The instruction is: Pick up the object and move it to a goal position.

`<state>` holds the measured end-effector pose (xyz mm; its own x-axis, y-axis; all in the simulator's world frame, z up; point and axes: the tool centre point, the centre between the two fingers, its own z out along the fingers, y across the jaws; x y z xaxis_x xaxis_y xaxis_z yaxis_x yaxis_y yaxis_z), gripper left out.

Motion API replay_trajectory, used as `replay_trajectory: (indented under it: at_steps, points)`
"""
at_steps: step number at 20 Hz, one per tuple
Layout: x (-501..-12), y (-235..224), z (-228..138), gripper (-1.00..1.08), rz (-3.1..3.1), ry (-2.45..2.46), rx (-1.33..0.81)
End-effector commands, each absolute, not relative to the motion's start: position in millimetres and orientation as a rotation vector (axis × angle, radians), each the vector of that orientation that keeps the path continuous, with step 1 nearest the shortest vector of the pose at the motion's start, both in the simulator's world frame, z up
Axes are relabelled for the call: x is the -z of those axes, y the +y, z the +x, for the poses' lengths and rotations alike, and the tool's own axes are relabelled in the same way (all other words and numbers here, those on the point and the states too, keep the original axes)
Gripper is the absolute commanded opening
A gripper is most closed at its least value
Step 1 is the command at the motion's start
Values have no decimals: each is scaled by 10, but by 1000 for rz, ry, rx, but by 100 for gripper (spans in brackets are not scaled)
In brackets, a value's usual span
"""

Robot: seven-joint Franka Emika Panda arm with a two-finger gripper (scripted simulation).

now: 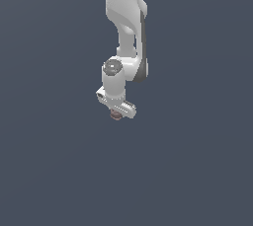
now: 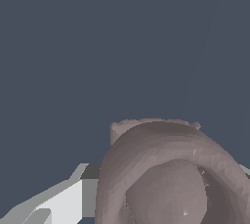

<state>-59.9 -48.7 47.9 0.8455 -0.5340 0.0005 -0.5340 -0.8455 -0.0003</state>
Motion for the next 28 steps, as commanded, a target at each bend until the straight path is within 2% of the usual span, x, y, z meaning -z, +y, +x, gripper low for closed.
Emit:
replay_trajectory:
  at_steps: [1, 19, 28]
  points:
    - [-546, -451, -641, -100, -3018, 872, 2]
    - [-1520, 57, -1291, -100, -3018, 873, 1]
    - [-1820, 209, -1466, -100, -3019, 873, 1]
